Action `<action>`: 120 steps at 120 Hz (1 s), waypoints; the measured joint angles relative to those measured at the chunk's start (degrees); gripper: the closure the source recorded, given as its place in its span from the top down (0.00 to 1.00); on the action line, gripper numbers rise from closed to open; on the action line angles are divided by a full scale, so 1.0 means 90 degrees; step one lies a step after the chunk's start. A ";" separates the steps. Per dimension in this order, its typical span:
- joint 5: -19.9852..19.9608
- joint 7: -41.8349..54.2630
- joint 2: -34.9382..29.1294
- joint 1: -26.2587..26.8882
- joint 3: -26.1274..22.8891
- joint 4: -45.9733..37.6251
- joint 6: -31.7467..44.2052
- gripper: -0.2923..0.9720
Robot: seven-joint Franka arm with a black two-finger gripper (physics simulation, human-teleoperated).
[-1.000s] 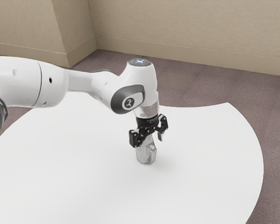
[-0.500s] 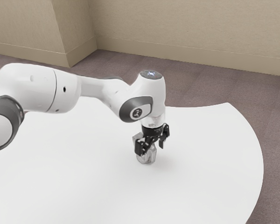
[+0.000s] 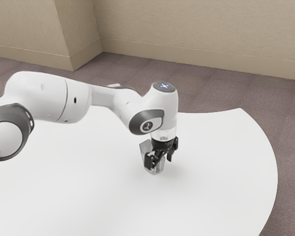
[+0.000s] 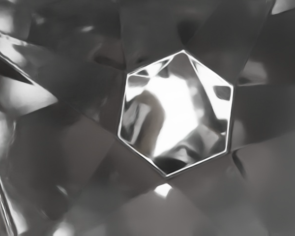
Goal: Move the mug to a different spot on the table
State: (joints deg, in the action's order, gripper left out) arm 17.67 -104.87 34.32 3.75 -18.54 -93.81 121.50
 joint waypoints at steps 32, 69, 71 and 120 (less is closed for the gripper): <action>0.0155 -0.0176 0.0002 0.0032 -0.0009 0.0011 -0.0001 0.44; 0.0794 -0.0346 -0.0045 0.0089 -0.0009 0.0006 -0.0044 0.31; 0.0850 -0.0362 -0.0046 0.0092 -0.0009 0.0005 -0.0050 0.30; 0.1827 -0.0799 -0.0469 0.0176 -0.0021 -0.0336 -0.0378 0.20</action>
State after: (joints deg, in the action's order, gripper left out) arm 34.11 -112.06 30.10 5.33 -18.73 -96.84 118.10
